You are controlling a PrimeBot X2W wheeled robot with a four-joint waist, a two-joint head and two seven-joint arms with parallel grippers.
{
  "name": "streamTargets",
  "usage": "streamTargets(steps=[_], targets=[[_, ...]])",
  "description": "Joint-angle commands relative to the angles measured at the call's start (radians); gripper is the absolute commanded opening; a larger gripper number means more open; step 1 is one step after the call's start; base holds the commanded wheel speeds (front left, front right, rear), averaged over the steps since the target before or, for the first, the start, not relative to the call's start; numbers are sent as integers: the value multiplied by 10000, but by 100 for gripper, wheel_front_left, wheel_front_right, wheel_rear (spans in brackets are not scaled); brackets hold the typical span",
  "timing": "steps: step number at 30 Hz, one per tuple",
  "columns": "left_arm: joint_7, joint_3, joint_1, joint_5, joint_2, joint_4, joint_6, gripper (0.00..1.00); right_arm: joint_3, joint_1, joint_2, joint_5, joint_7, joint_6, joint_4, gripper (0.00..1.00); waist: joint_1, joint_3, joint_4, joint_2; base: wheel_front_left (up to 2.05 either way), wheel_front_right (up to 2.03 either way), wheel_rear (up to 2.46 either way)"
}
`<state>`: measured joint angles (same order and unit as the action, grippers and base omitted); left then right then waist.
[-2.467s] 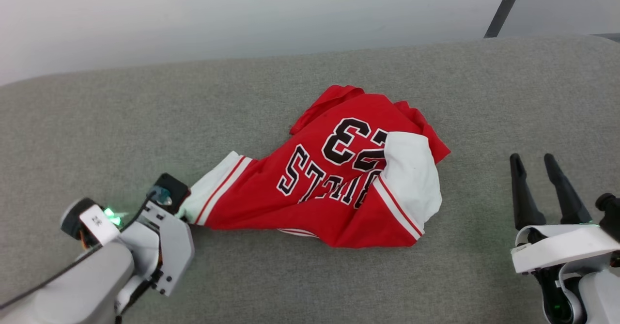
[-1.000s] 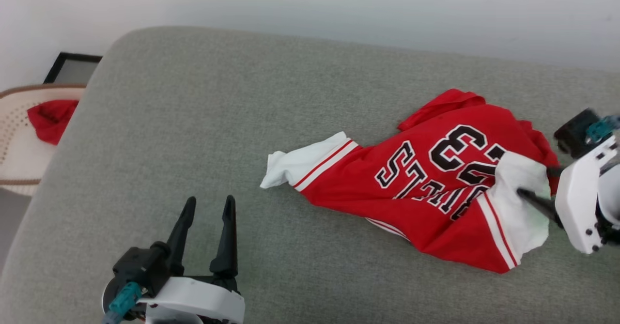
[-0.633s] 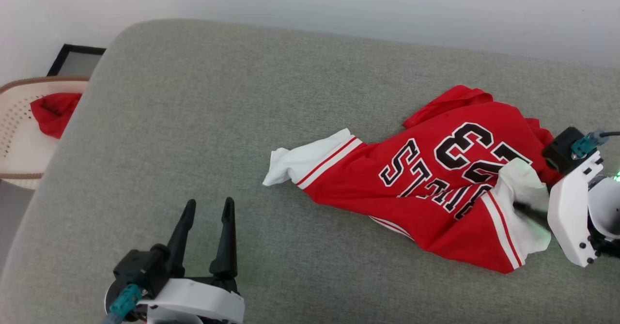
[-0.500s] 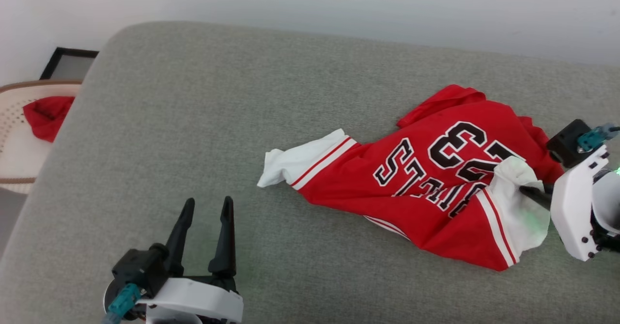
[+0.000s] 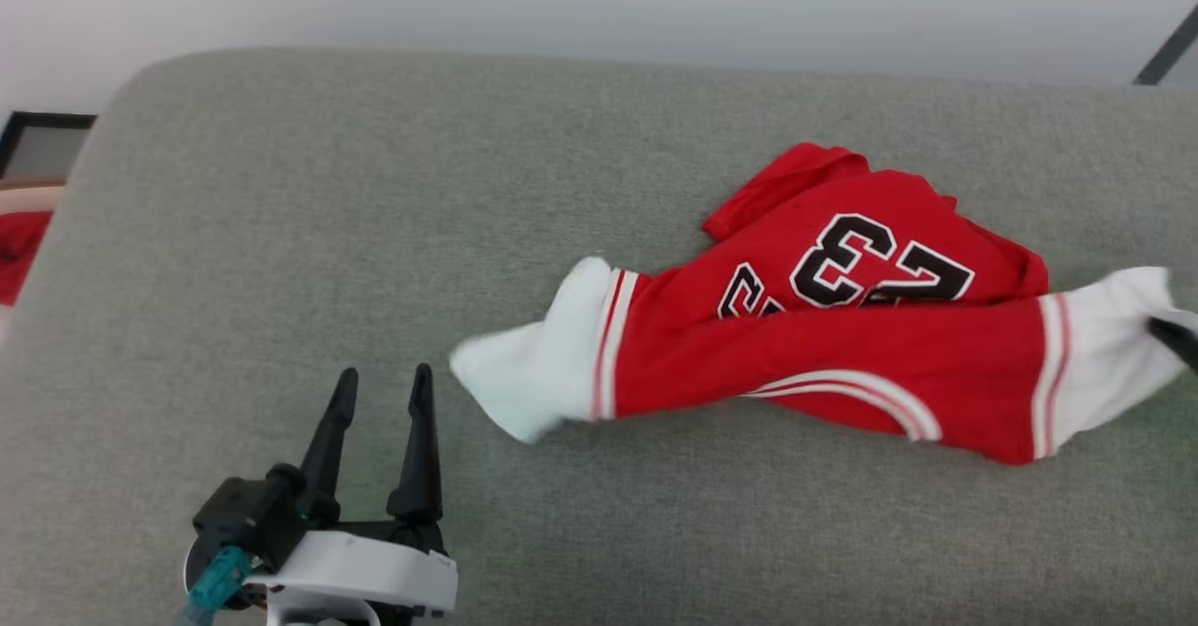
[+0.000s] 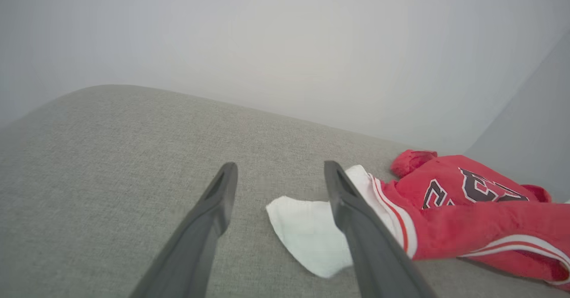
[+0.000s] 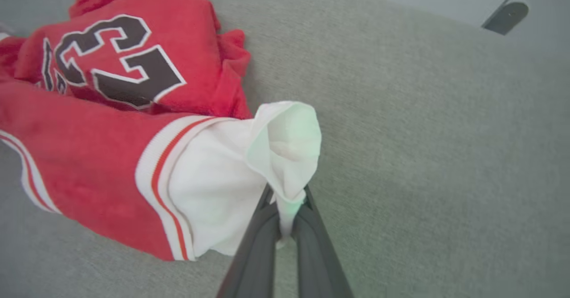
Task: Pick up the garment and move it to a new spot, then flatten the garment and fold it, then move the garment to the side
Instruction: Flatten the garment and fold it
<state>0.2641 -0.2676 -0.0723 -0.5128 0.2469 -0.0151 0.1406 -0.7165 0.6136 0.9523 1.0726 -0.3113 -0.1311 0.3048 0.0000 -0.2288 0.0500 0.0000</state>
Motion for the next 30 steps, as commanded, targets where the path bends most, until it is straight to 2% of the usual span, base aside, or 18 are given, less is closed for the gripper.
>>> streamTargets(steps=[1,5,8,15,16,18,19,25,30], targets=[[-1,60,-32,72,-28,-48,-70,100,293,-277,69,113,222,7,245,0,0,-177,-175,0,0,0,0],[-1,151,-102,140,-49,-83,-143,100,1021,-741,-175,226,749,7,1264,0,0,-319,-311,0,0,0,0],[-1,191,-162,193,-60,-45,-183,100,1377,-943,-646,186,864,7,2065,0,0,-364,-352,0,0,0,0],[-4,169,-272,242,-8,64,-272,100,1716,-836,-1544,-531,1036,7,3439,0,0,-425,-349,0,0,0,0],[-37,136,-308,273,48,96,-290,100,1762,-783,-1683,-647,1098,7,3589,5,0,-424,-342,0,0,0,0],[-95,101,-424,352,164,137,-345,100,1794,-727,-1911,-842,1212,7,3759,42,0,-414,-339,0,0,0,0],[-178,63,-511,387,258,156,-389,100,1832,-708,-2018,-894,1320,7,3790,98,0,-400,-345,0,0,0,0],[-901,-152,-1221,859,1176,-44,-805,100,2296,-944,-2170,-1212,2241,7,3736,100,0,-149,-462,0,0,0,0],[-2098,-431,-1963,992,2154,-587,-1550,100,2966,-1454,-1973,-1130,3029,7,3206,100,0,122,-754,0,0,0,0]])
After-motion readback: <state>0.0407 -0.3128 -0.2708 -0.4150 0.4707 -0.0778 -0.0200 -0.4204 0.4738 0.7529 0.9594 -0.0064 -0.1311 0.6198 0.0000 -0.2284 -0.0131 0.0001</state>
